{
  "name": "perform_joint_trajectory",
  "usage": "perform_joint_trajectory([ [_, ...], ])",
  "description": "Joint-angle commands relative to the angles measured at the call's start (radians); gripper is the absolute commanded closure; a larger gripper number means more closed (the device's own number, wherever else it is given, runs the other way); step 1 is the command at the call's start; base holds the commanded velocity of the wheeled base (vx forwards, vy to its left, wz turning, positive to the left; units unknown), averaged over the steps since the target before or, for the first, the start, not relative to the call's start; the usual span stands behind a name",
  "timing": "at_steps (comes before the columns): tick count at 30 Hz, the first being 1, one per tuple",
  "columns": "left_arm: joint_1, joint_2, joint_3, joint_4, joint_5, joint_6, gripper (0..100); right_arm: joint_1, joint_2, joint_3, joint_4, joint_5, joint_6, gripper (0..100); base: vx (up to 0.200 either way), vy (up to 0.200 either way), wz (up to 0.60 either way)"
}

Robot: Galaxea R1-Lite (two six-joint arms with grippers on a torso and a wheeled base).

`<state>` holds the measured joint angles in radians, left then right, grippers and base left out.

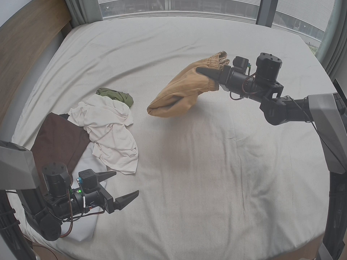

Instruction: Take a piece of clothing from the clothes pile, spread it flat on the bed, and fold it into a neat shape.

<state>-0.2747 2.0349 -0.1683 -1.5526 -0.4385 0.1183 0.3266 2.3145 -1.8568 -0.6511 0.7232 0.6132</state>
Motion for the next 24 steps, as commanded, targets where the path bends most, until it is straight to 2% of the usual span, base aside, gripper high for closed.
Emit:
perform_joint_trajectory([
  [1, 0.0, 0.001, 0.003, -0.003, 0.0, 0.0, 0, -0.008, 0.077, -0.143, 0.067, -0.024, 0.0, 100, 0.0, 0.0, 0.0],
  [4, 0.0, 0.001, 0.003, -0.003, 0.0, 0.0, 0, -0.006, 0.131, -0.143, 0.087, -0.056, -0.001, 100, 0.0, 0.0, 0.0],
  [12, 0.0, -0.001, 0.01, -0.003, 0.0, 0.0, 0, -0.009, 0.227, -0.143, 0.093, -0.057, -0.01, 100, 0.0, 0.0, 0.0],
  [17, 0.002, -0.01, 0.01, -0.003, 0.0, 0.0, 0, -0.034, 0.215, -0.143, 0.093, -0.059, -0.018, 100, 0.0, 0.0, 0.0],
  [24, 0.0, -0.012, 0.009, -0.003, 0.0, 0.0, 0, -0.038, 0.126, 0.054, 0.091, -0.062, -0.078, 100, 0.0, 0.0, 0.0],
])
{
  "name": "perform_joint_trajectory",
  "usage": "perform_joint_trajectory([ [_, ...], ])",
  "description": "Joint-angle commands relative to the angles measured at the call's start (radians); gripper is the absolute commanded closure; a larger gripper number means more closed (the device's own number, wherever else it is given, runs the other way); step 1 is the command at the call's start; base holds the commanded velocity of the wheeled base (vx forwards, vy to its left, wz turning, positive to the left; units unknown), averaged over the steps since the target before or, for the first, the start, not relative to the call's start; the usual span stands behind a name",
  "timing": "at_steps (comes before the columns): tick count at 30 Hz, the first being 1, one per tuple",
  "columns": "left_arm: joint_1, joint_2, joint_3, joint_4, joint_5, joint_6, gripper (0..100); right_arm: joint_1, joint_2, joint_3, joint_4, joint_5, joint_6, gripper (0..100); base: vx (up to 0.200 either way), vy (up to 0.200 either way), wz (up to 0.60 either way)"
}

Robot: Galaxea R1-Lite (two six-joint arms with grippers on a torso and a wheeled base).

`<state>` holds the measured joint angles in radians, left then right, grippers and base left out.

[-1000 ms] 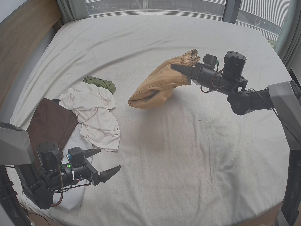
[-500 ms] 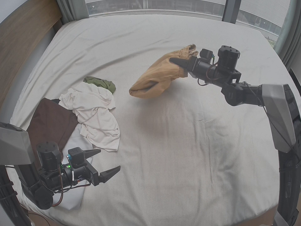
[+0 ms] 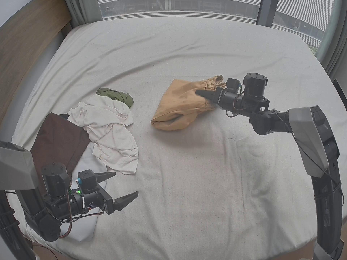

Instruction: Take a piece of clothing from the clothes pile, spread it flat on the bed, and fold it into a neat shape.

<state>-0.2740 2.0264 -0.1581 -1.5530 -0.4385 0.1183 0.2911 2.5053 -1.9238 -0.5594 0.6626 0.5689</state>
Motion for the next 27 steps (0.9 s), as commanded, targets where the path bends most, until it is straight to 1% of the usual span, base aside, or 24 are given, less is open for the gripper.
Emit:
perform_joint_trajectory([
  [1, 0.001, -0.003, -0.001, -0.002, 0.0, 0.0, 0, 0.0, -0.085, 0.18, -0.002, -0.018, -0.05, 100, 0.0, 0.0, 0.0],
  [5, -0.001, -0.002, -0.001, -0.002, 0.0, 0.0, 0, 0.008, -0.092, 0.259, -0.014, -0.093, -0.09, 100, 0.0, 0.0, 0.0],
  [7, -0.001, -0.002, -0.001, -0.002, 0.0, 0.0, 0, 0.008, -0.092, 0.292, -0.022, -0.116, -0.11, 100, 0.0, 0.0, 0.0],
  [9, -0.001, -0.002, -0.001, -0.002, 0.0, 0.0, 0, 0.008, -0.092, 0.296, -0.024, -0.118, -0.112, 100, 0.0, 0.0, 0.0],
  [11, -0.001, 0.0, -0.003, -0.002, 0.0, 0.0, 0, 0.007, -0.105, 0.35, -0.045, -0.123, -0.113, 100, 0.0, 0.0, 0.0],
  [19, -0.002, 0.003, -0.006, -0.002, 0.0, 0.0, 0, 0.0, -0.138, 0.401, -0.048, -0.123, -0.121, 100, 0.0, 0.0, 0.0],
  [20, -0.001, 0.003, -0.006, -0.002, 0.0, 0.0, 0, 0.0, -0.141, 0.407, -0.048, -0.123, -0.133, 0, 0.0, 0.0, 0.0],
  [22, -0.001, 0.003, -0.006, -0.002, 0.0, 0.0, 0, -0.001, -0.138, 0.407, -0.05, -0.126, -0.136, 0, 0.0, 0.0, 0.0],
  [25, -0.001, 0.003, -0.009, -0.002, 0.0, -0.002, 0, 0.002, -0.14, 0.425, -0.051, -0.204, -0.142, 0, 0.0, 0.0, 0.0],
  [26, -0.001, 0.003, -0.009, -0.002, 0.0, -0.002, 0, 0.002, -0.14, 0.425, -0.051, -0.204, -0.142, 0, 0.0, 0.0, 0.0],
  [27, 0.001, 0.002, -0.011, -0.002, 0.001, -0.002, 0, 0.0, -0.146, 0.448, -0.07, -0.225, -0.15, 0, 0.0, 0.0, 0.0],
])
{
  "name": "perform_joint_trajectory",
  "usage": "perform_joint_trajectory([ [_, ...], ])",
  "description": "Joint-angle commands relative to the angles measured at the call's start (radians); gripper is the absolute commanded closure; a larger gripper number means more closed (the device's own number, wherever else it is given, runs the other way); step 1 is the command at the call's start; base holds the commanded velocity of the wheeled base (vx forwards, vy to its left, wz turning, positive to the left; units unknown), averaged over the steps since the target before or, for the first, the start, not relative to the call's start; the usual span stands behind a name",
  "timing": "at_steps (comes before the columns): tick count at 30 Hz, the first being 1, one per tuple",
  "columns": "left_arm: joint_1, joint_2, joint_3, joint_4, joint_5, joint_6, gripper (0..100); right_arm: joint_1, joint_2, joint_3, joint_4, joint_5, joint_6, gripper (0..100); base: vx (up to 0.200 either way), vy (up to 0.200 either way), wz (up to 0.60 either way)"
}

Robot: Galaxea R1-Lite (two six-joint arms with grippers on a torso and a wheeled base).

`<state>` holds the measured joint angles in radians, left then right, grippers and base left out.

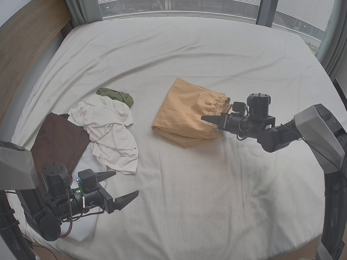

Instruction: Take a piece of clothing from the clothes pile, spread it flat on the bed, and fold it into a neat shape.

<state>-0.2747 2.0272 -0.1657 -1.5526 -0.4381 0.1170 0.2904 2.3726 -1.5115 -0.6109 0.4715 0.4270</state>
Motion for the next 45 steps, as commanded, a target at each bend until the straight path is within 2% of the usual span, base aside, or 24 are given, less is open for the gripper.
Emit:
perform_joint_trajectory([
  [1, 0.002, -0.001, -0.005, -0.003, 0.001, -0.002, 0, -0.001, -0.026, 0.059, -0.027, -0.036, -0.016, 0, 0.0, 0.0, 0.0],
  [4, 0.002, -0.002, -0.005, -0.003, 0.001, -0.002, 0, -0.002, -0.062, 0.109, -0.036, -0.037, -0.024, 0, 0.0, 0.0, 0.0],
  [13, 0.002, -0.002, 0.003, -0.003, -0.001, 0.0, 0, -0.024, -0.288, 0.404, -0.052, -0.037, -0.122, 0, 0.0, 0.0, 0.0],
  [23, 0.02, -0.07, 0.002, -0.001, -0.005, -0.002, 0, -0.002, -0.538, 0.734, -0.205, -0.037, -0.194, 0, 0.0, 0.0, 0.0],
  [25, 0.031, -0.096, 0.003, -0.001, -0.007, -0.002, 0, -0.002, -0.538, 0.734, -0.205, -0.037, -0.194, 0, 0.0, 0.0, 0.0],
  [26, 0.032, -0.107, 0.002, -0.001, -0.008, 0.0, 0, 0.001, -0.627, 0.835, -0.248, -0.037, -0.2, 0, 0.0, 0.0, 0.0],
  [29, 0.04, -0.145, 0.005, -0.001, -0.027, 0.0, 0, -0.001, -0.704, 0.913, -0.28, -0.037, -0.202, 0, 0.0, 0.0, 0.0],
  [35, 0.04, -0.211, 0.025, 0.0, -0.047, 0.001, 0, -0.01, -0.839, 1.028, -0.291, -0.037, -0.203, 0, 0.0, 0.0, 0.0],
  [45, 0.038, -0.325, 0.083, 0.0, -0.064, 0.004, 0, -0.01, -1.032, 1.12, -0.28, -0.037, -0.202, 0, 0.0, 0.0, 0.0],
])
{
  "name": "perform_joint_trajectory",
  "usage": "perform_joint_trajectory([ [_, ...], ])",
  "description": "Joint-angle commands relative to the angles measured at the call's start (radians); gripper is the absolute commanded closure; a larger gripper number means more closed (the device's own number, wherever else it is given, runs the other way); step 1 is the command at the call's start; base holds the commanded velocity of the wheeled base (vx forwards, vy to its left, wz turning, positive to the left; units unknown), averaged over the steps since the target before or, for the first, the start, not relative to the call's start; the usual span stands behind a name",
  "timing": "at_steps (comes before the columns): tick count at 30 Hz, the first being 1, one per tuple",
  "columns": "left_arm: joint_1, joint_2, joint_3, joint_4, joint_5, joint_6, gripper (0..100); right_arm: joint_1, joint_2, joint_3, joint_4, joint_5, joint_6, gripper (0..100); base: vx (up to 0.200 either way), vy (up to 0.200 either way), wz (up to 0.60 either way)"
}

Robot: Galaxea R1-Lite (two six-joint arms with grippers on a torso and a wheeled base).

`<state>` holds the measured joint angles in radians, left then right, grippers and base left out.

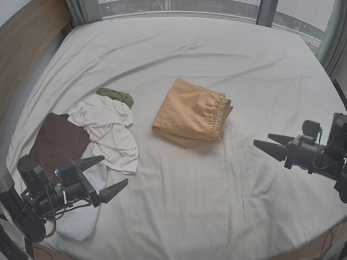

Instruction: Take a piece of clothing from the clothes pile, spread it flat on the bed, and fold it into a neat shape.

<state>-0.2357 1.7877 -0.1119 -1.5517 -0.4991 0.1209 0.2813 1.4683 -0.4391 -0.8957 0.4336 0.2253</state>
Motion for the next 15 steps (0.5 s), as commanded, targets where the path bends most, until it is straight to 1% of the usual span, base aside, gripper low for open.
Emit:
perform_joint_trajectory([
  [1, 0.003, -0.126, 0.038, -0.001, -0.002, -0.003, 0, -0.004, -0.177, 0.071, 0.005, 0.0, 0.0, 0, 0.0, 0.0, 0.0],
  [4, 0.013, -0.192, 0.069, 0.001, -0.004, -0.015, 0, -0.007, -0.246, 0.102, 0.008, 0.0, 0.0, 0, 0.0, 0.0, 0.0],
  [6, 0.016, -0.206, 0.08, 0.001, -0.002, -0.015, 0, -0.007, -0.264, 0.112, 0.011, 0.0, 0.0, 0, 0.0, 0.0, 0.0],
  [7, 0.019, -0.251, 0.112, 0.004, 0.002, -0.017, 0, -0.007, -0.306, 0.137, 0.026, 0.0, 0.0, 0, 0.0, 0.0, 0.0],
  [9, 0.019, -0.28, 0.112, 0.015, 0.005, -0.021, 0, -0.007, -0.338, 0.152, 0.043, 0.0, 0.0, 0, 0.0, 0.0, 0.0],
  [15, 0.035, -0.424, 0.112, 0.114, 0.031, -0.081, 0, -0.007, -0.453, 0.166, 0.121, 0.0, 0.003, 0, 0.0, 0.0, 0.0],
])
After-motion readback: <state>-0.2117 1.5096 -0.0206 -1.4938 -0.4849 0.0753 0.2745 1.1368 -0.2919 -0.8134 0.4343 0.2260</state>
